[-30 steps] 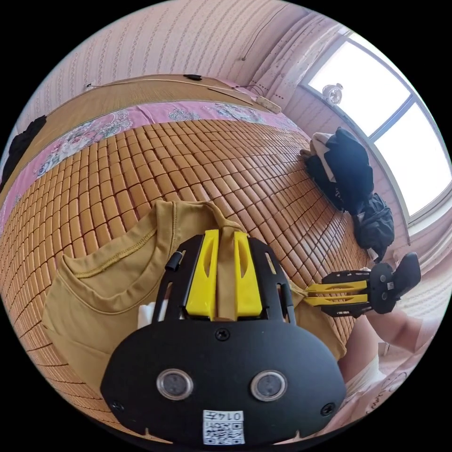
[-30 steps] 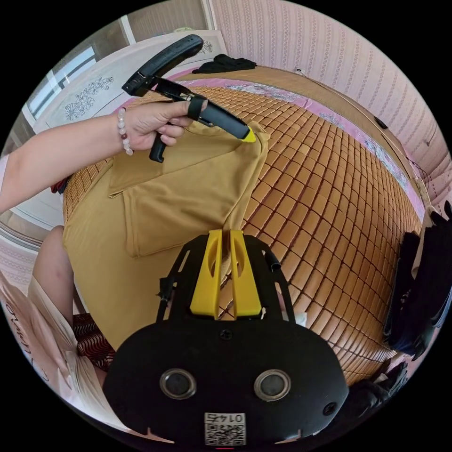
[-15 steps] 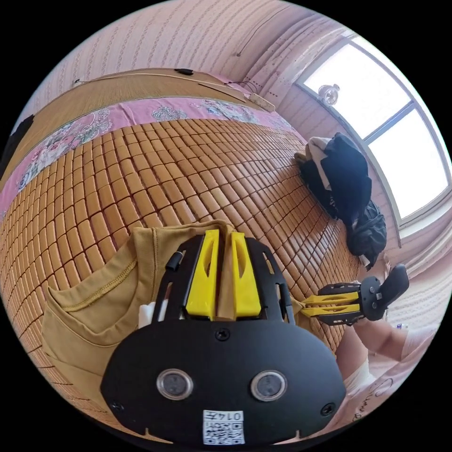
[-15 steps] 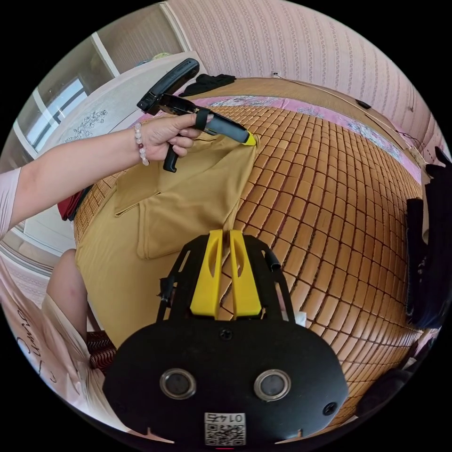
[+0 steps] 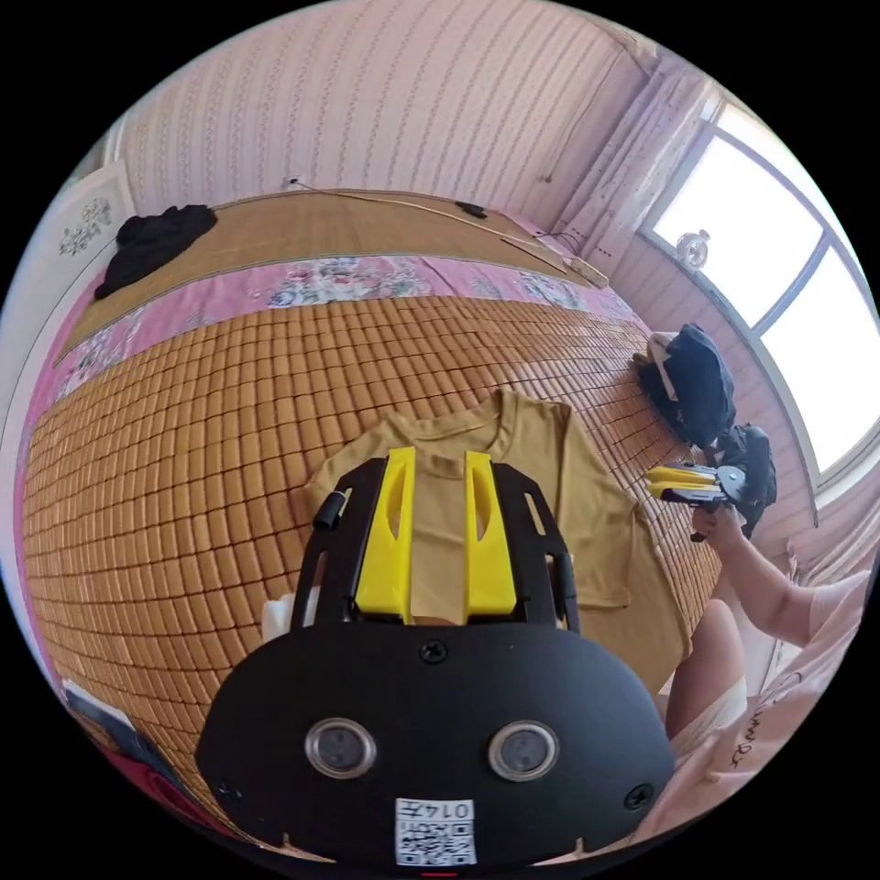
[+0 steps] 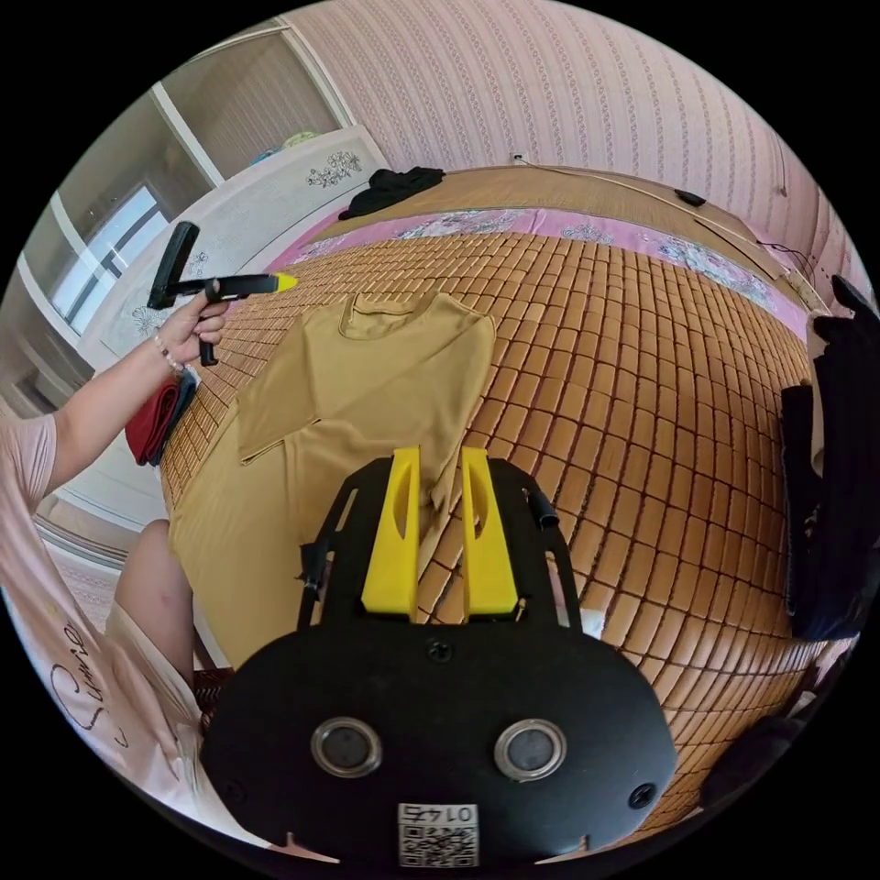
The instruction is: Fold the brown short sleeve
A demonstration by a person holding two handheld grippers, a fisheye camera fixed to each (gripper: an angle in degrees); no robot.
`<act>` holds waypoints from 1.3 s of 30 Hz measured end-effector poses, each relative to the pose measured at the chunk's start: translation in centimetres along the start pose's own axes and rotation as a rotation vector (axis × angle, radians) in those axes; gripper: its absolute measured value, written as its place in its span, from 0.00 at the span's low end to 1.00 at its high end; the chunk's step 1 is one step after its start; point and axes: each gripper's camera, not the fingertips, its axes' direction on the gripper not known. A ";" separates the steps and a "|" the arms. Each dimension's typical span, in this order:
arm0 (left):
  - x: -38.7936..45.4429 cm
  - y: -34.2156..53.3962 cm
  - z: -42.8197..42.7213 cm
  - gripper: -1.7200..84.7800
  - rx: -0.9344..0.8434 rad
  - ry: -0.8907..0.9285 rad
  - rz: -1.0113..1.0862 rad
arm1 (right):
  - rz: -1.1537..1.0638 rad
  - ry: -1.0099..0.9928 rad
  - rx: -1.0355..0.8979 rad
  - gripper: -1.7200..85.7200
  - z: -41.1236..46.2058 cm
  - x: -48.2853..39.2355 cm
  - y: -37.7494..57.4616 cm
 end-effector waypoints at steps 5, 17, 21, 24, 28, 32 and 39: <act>-5.7 4.4 -1.0 0.12 -0.005 -0.012 -0.162 | 0.026 -0.026 0.020 0.12 2.8 1.7 -5.9; -8.6 5.9 3.1 0.10 -0.054 0.056 -0.249 | 0.118 0.065 -0.148 0.04 8.4 3.6 -12.2; -7.2 6.2 2.8 0.02 -0.038 -0.075 -0.134 | 0.149 0.058 -0.156 0.02 8.3 4.4 -11.9; -6.9 6.2 1.6 0.01 0.032 -0.088 -0.132 | 0.174 0.096 -0.091 0.02 6.7 4.9 -11.8; -6.7 6.2 -1.7 0.01 0.120 -0.015 -0.148 | 0.285 0.012 0.070 0.02 2.1 5.6 -11.1; -4.7 8.6 -5.7 0.01 0.129 0.030 -0.043 | 0.224 -0.061 0.129 0.02 -2.4 3.8 -8.3; -1.1 23.1 -10.9 0.01 0.095 0.112 0.065 | 0.266 -0.268 0.223 0.02 -9.3 -0.3 7.1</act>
